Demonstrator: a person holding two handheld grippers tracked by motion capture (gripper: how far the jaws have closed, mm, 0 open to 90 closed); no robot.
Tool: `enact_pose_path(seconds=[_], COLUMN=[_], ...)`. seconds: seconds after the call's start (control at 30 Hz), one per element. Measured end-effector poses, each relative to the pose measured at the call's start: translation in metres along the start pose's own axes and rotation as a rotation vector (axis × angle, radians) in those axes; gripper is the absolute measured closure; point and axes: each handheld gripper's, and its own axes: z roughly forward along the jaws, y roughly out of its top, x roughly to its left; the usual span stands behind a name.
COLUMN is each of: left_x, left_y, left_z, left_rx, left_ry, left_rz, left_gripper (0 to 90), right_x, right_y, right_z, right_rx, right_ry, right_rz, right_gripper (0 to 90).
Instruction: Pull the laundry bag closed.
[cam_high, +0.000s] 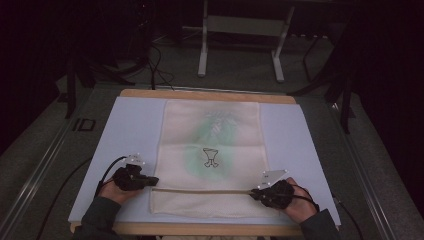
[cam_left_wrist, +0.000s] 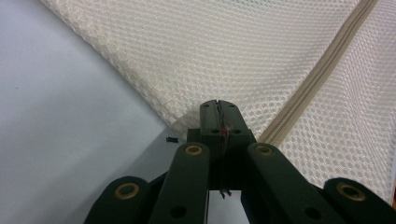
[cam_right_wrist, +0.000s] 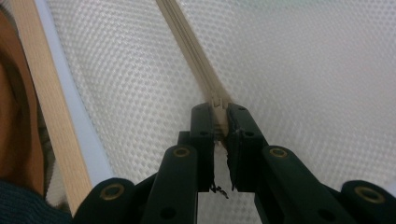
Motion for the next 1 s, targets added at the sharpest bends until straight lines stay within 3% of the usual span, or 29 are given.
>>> enact_pose_path(seconds=[0.9,0.93,0.97,1.0], left_x=[0.0,0.0,0.0,0.0], left_y=[0.0,0.0,0.0,0.0], left_z=[0.0,0.0,0.0,0.0], left_rx=[0.003,0.001,0.001,0.002], left_ry=[0.002,0.001,0.001,0.001], left_rz=[0.002,0.0,0.0,0.0], left_gripper=[89.9,89.9,89.9,89.9], right_x=[-0.012,-0.014,-0.014,-0.018], right_y=[-0.022,-0.027,-0.027,-0.036], right_z=[-0.015,-0.017,-0.017,-0.021], right_rx=[0.017,0.055,0.055,0.033], right_ry=[-0.032,-0.064,-0.064,-0.054], right_rz=[0.049,0.051,0.051,0.081], right_gripper=[82.3,82.3,82.3,82.3])
